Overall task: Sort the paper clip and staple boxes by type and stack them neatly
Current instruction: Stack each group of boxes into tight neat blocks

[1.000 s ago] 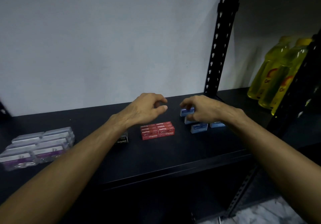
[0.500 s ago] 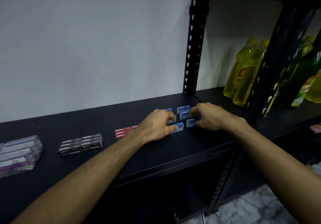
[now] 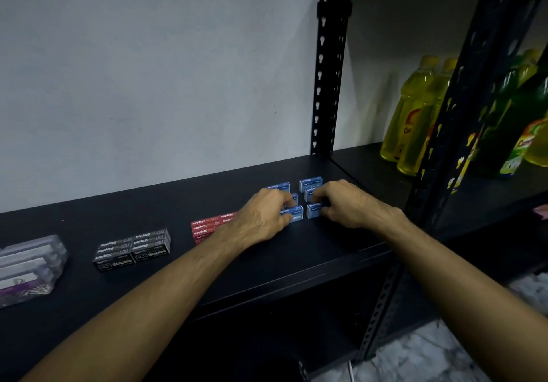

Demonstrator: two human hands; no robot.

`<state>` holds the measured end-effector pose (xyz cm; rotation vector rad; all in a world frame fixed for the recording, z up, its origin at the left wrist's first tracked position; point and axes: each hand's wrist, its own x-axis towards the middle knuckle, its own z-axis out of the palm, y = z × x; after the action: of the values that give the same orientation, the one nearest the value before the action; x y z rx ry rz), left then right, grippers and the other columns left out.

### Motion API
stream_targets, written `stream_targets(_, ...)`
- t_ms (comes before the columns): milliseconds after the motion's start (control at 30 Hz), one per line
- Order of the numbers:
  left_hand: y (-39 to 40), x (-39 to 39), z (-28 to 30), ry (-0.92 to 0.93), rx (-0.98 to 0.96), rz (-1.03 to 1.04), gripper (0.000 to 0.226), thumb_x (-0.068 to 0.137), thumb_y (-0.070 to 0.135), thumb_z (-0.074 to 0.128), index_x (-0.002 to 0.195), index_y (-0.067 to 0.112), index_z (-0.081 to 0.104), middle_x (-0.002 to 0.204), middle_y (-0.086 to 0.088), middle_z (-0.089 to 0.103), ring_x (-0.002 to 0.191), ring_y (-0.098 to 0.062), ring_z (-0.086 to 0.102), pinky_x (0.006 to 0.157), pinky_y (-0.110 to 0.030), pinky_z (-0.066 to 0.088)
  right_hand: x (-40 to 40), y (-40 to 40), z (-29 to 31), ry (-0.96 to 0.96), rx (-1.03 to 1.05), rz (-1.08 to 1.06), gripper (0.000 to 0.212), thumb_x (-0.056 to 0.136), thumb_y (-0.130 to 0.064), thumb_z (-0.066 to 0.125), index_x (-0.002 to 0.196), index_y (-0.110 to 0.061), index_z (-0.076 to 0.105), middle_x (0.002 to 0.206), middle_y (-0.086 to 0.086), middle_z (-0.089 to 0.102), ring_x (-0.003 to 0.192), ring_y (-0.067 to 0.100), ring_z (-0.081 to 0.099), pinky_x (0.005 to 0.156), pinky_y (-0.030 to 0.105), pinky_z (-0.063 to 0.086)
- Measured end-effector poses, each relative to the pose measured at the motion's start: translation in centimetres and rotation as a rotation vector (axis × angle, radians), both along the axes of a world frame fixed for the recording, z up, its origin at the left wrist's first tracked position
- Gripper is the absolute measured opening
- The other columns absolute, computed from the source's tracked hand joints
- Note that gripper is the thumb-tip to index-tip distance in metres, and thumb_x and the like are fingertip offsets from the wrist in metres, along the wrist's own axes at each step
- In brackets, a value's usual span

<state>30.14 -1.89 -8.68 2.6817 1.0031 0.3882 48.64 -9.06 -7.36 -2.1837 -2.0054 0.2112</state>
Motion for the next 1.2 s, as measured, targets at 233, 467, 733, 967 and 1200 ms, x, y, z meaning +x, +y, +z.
stream_targets(233,0.3,-0.3,-0.1,-0.008,0.001,0.012,0.028,0.091,0.024,0.065,0.118,0.019,0.066,0.114,-0.003,0.068,0.102,-0.021,0.064,0.090,-0.037,0.053,-1.1,0.5,-0.2,0.017,0.021,0.044,0.016,0.091,-0.014,0.062,0.098,-0.027,0.067,0.093,-0.009,0.064,0.084,0.010,0.060,0.068,0.024,0.044)
stream_targets(467,0.6,-0.3,-0.3,0.004,-0.006,0.010,0.027,0.091,0.026,0.064,0.118,0.021,0.066,0.117,-0.002,0.067,0.102,-0.020,0.064,0.090,-0.038,0.054,-1.8,0.6,-0.1,0.006,0.028,0.055,0.019,0.092,-0.014,0.061,0.105,-0.024,0.070,0.096,-0.007,0.067,0.085,0.010,0.064,0.076,0.031,0.054)
stream_targets(733,0.7,-0.4,-0.2,0.018,0.003,-0.004,0.026,0.091,0.027,0.064,0.116,0.021,0.065,0.116,-0.002,0.066,0.100,-0.020,0.064,0.088,-0.039,0.054,-1.7,0.5,0.1,0.022,0.023,0.059,0.020,0.093,-0.016,0.062,0.110,-0.025,0.069,0.103,-0.007,0.067,0.089,0.009,0.063,0.078,0.029,0.053)
stream_targets(967,1.3,-1.6,1.4,-0.113,0.014,0.021,0.033,0.090,0.043,0.063,0.117,0.023,0.066,0.087,0.006,0.067,0.083,-0.012,0.063,0.079,-0.034,0.054,-0.2,0.2,1.5,0.055,0.071,-0.003,0.032,0.091,-0.027,0.064,0.123,-0.026,0.063,0.114,-0.006,0.063,0.095,0.009,0.059,0.083,0.024,0.046)
stream_targets(1200,3.7,-1.2,1.8,-0.094,-0.013,0.043,0.026,0.093,0.036,0.061,0.115,0.023,0.068,0.096,0.003,0.072,0.089,-0.011,0.064,0.081,-0.028,0.049,1.6,1.6,2.5,0.014,0.065,-0.079,0.034,0.096,-0.012,0.052,0.127,-0.019,0.063,0.125,0.005,0.059,0.111,0.020,0.058,0.093,0.031,0.045)
